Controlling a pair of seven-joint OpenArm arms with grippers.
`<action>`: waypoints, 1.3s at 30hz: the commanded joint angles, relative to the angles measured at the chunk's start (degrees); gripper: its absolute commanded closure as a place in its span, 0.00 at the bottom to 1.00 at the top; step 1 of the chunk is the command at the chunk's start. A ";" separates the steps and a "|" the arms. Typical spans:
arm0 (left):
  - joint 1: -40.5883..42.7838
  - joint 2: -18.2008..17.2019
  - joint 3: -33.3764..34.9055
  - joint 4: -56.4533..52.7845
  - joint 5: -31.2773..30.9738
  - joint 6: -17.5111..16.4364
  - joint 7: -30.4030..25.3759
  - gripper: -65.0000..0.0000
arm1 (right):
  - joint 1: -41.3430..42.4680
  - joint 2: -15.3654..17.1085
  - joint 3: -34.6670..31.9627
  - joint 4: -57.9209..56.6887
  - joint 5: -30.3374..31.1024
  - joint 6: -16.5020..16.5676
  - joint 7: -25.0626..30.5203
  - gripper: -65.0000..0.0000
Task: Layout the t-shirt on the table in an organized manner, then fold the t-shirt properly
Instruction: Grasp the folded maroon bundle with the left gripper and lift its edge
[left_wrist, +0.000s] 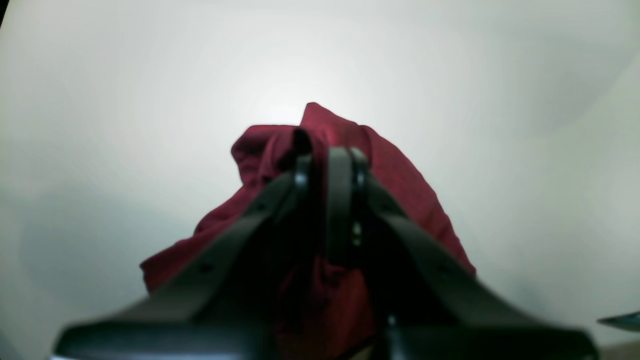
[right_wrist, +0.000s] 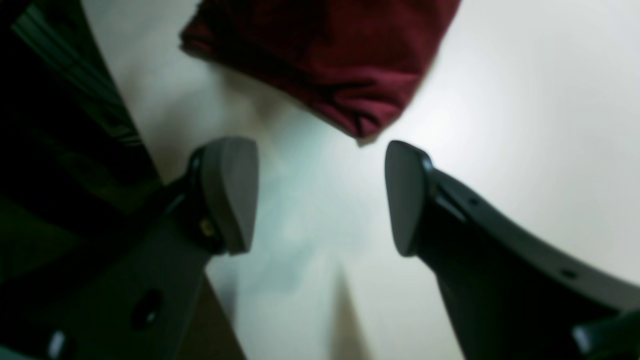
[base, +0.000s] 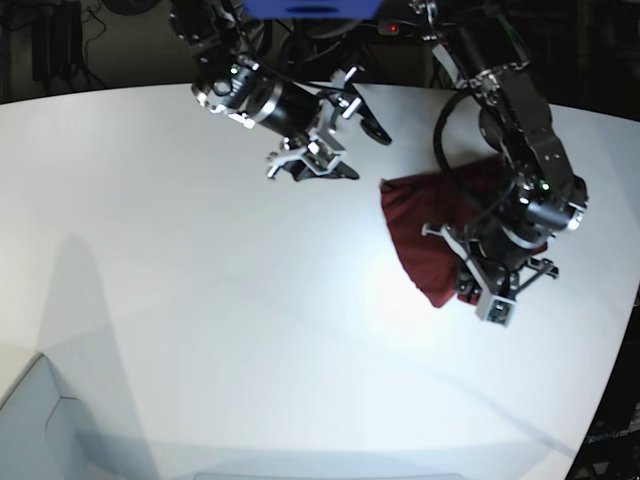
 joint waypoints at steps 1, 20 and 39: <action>-1.05 -0.20 0.11 0.62 -0.65 0.12 -1.27 0.99 | 0.13 -0.20 -0.19 1.19 1.18 0.25 1.68 0.39; -6.68 -2.66 0.11 -18.37 -0.48 0.12 -10.42 0.99 | -2.51 4.11 0.16 3.39 1.10 0.25 1.59 0.39; -9.41 -2.31 -5.08 -19.43 -0.83 0.12 -11.03 0.40 | -3.13 5.86 0.25 4.53 1.10 0.25 1.59 0.39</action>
